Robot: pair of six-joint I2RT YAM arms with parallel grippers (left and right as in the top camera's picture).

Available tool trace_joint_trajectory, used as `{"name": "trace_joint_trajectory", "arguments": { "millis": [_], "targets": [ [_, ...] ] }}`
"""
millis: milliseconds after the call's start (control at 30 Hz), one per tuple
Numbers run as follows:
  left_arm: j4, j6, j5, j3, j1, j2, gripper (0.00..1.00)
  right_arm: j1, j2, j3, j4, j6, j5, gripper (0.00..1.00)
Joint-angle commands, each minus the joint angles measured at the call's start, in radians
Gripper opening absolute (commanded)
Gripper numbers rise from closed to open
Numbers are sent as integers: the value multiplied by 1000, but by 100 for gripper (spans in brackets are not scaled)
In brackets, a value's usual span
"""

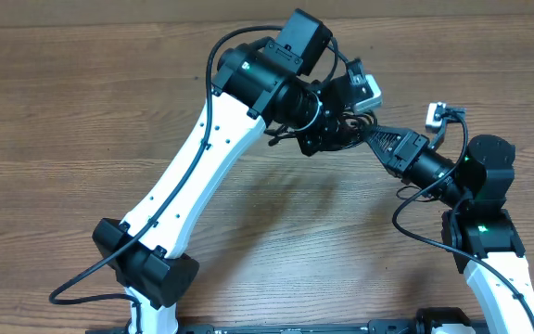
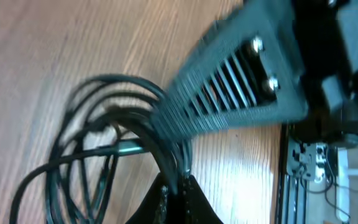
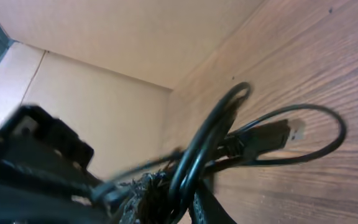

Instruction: Untangle cables

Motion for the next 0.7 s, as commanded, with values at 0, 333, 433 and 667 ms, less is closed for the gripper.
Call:
{"name": "trace_joint_trajectory", "arguments": {
  "millis": [0,333,433,667],
  "targets": [
    [27,-31,91,50,12,-13,4,12,-1,2,-5,-15,-60,16],
    [46,-31,104,51,15,-13,4,12,-1,2,-5,-16,-60,17],
    [69,-60,104,51,23,-13,4,12,-1,2,-6,-41,-58,22],
    [170,-225,121,51,65,-13,4,12,-1,2,-17,-41,-49,24]
  ]
}}
